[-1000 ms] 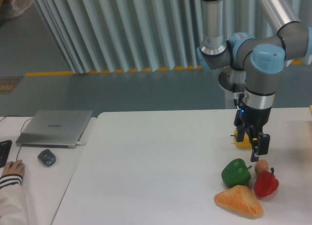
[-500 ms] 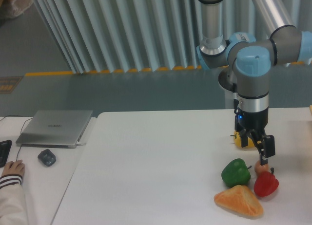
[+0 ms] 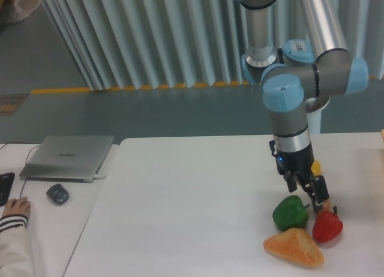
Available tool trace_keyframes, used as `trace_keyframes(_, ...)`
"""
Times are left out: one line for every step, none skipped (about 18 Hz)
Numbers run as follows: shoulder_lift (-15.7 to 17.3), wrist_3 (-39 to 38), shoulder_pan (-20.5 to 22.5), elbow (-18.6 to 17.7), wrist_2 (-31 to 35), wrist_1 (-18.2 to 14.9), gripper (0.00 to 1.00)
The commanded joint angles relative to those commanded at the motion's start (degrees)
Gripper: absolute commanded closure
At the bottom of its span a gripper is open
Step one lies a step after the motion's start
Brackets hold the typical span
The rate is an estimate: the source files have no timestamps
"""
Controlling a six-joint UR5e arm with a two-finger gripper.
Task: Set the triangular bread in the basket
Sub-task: 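Move the open gripper toward the green pepper and bread slice, then lower the open gripper over the orange triangular bread slice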
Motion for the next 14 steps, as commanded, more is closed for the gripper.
trace_keyframes(-0.3, -5.2, 0.0, 0.4, -0.3, 0.0, 0.0)
trace_keyframes(-0.4, -8.6, -0.2, 0.6, -0.4, 0.0, 0.0)
trace_keyframes(-0.8, -11.9, -0.3, 0.9, -0.4, 0.1, 0.0)
trace_keyframes(-1.5, -15.2, -0.4, 1.4, -0.4, 0.3, 0.0)
trace_keyframes(-2.2, -18.2, -0.5, 1.8, -0.4, 0.3, 0.0)
trace_keyframes(-2.8, -19.4, -0.5, 1.9, -0.2, 0.3, 0.0)
trace_keyframes(-3.1, -21.2, -0.5, 1.9, -0.2, 0.2, 0.0)
trace_keyframes(-3.2, -22.6, -0.5, 1.7, -0.3, 0.2, 0.0)
trace_keyframes(-3.8, -24.7, -0.5, 1.8, -0.3, 0.2, 0.0)
trace_keyframes(-4.1, -26.2, -0.5, 1.9, -0.4, 0.2, 0.0)
trace_keyframes(-4.3, -27.9, -0.5, 2.0, -0.5, 0.2, 0.0)
trace_keyframes(-4.5, -29.1, -0.5, 2.2, -0.6, 0.2, 0.0)
trace_keyframes(-4.7, -30.1, -0.6, 2.4, -0.7, 0.3, 0.0)
trace_keyframes(-4.7, -30.6, -0.6, 2.4, -0.9, 0.3, 0.0)
